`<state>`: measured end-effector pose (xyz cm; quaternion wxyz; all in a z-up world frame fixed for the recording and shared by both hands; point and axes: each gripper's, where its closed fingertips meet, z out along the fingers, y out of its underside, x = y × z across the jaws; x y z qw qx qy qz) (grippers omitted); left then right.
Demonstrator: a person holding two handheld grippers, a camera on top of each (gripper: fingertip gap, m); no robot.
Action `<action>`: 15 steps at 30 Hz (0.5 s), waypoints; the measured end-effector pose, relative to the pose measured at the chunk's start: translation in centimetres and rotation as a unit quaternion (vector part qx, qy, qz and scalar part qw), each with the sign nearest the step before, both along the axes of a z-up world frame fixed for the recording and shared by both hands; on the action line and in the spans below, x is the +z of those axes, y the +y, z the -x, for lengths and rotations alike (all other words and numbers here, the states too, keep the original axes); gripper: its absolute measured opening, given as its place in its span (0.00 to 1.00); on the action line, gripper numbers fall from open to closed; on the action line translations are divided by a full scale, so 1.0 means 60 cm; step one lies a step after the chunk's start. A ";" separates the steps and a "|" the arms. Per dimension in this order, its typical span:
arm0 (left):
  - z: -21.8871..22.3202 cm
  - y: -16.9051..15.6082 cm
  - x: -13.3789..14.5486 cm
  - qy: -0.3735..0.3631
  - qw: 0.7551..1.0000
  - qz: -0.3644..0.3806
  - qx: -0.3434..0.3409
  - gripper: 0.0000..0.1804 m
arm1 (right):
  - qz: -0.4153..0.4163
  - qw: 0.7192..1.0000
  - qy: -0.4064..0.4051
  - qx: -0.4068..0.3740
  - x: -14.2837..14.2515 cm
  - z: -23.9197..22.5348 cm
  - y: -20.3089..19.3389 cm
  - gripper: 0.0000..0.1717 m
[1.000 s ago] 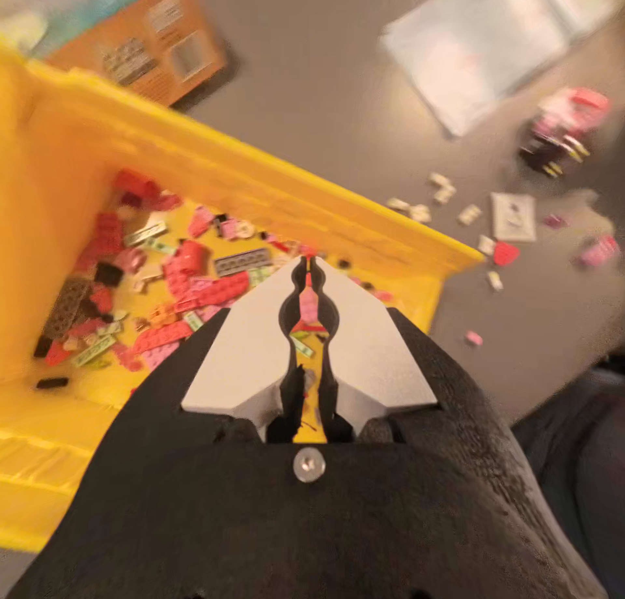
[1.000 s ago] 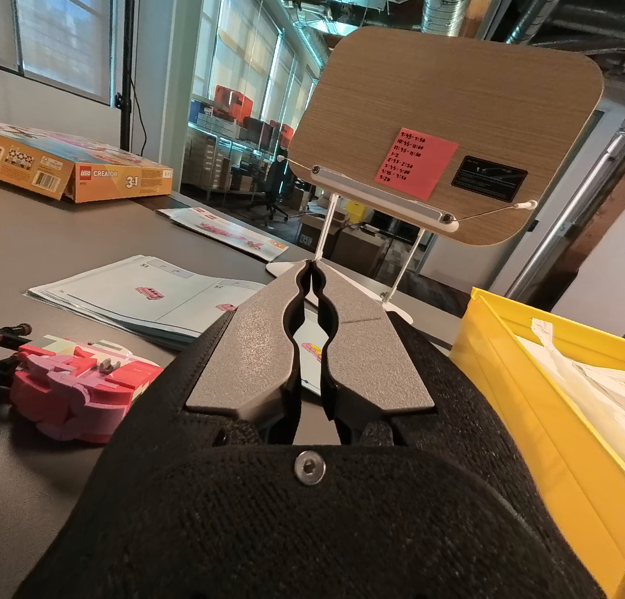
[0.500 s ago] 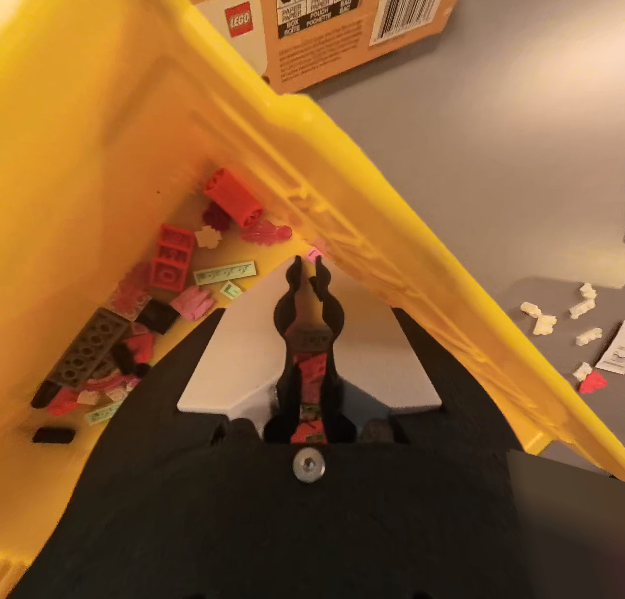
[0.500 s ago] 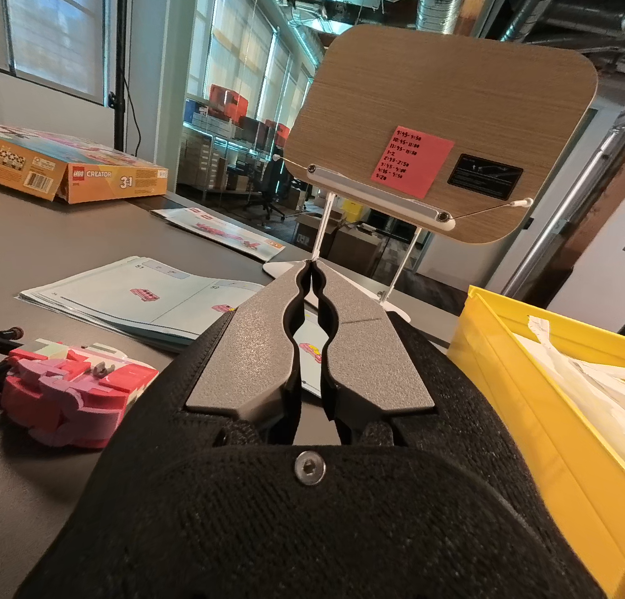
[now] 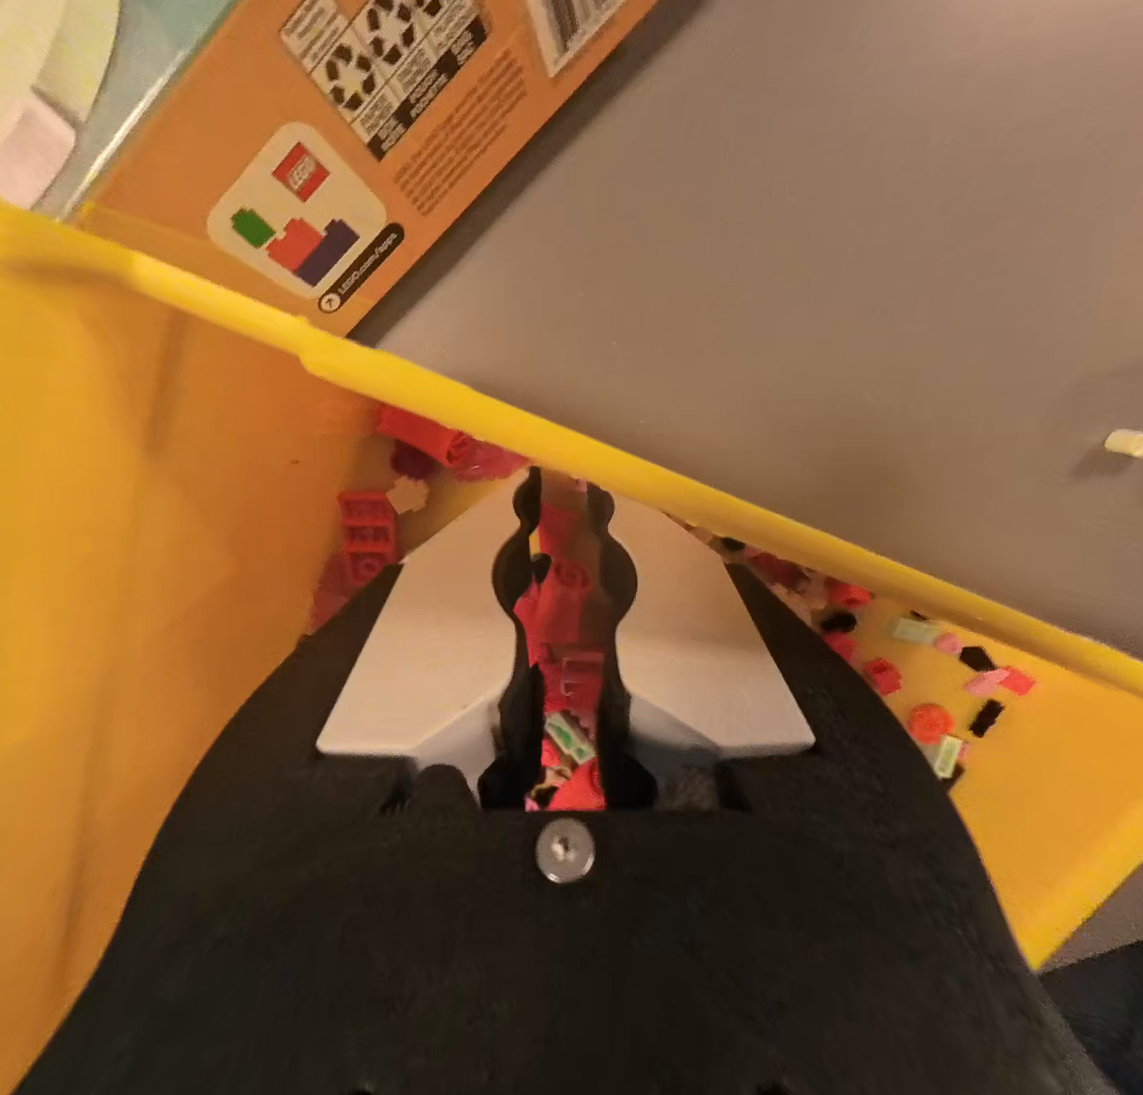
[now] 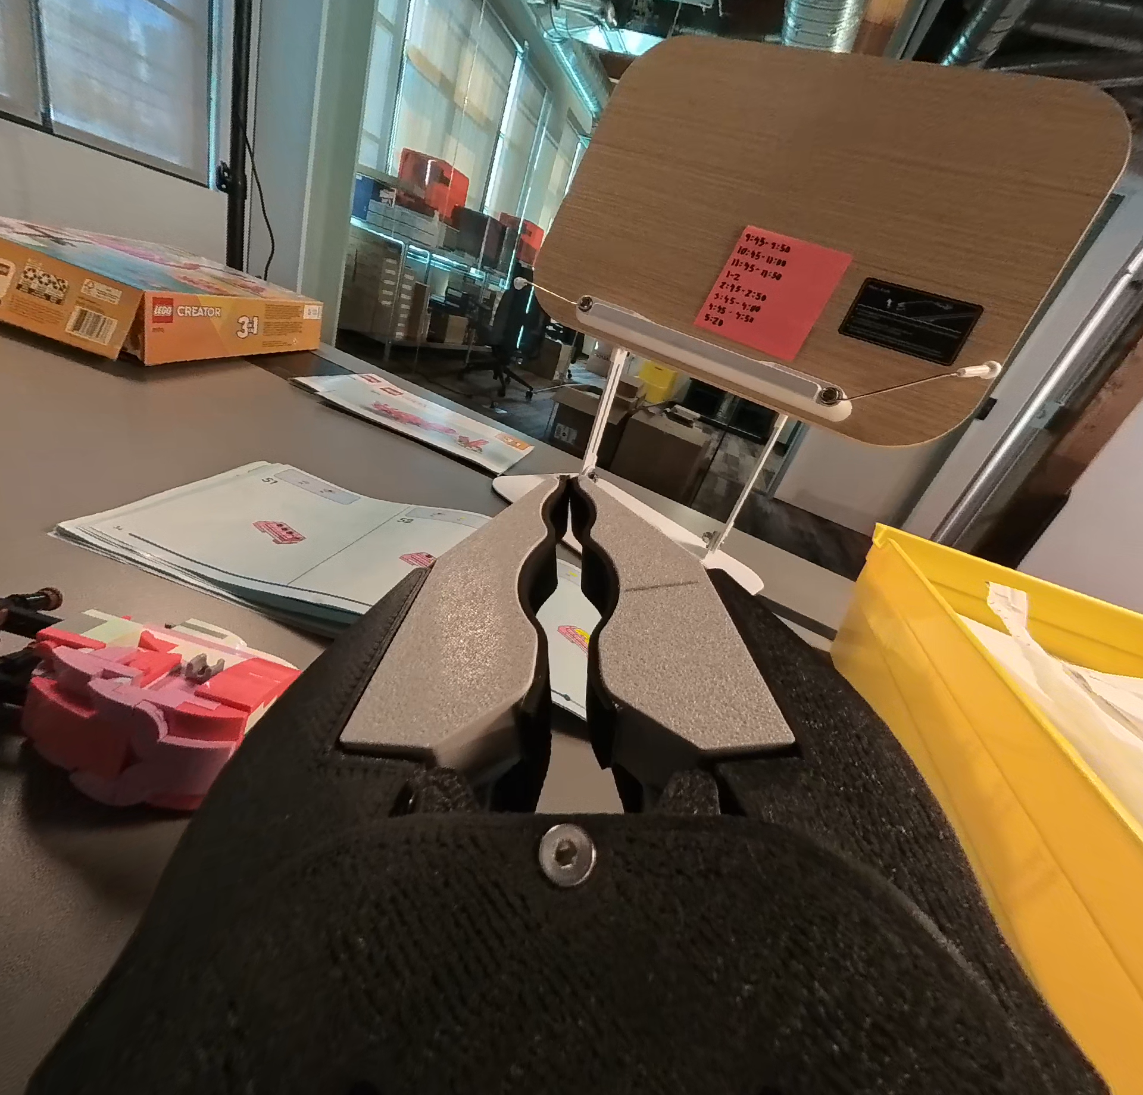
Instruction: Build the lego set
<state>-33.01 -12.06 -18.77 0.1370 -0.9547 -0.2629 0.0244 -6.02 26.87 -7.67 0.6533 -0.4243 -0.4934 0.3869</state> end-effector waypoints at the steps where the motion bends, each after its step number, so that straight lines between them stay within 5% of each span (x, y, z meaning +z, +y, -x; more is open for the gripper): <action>1: 0.000 0.001 0.000 0.004 1.000 -0.002 -0.016 0.08 | 0.000 1.000 -0.001 0.000 -0.001 0.000 0.000 0.00; 15: -0.017 0.010 0.005 -0.019 0.996 -0.029 -0.086 0.12 | 0.000 1.000 -0.008 0.003 -0.005 0.003 -0.002 0.00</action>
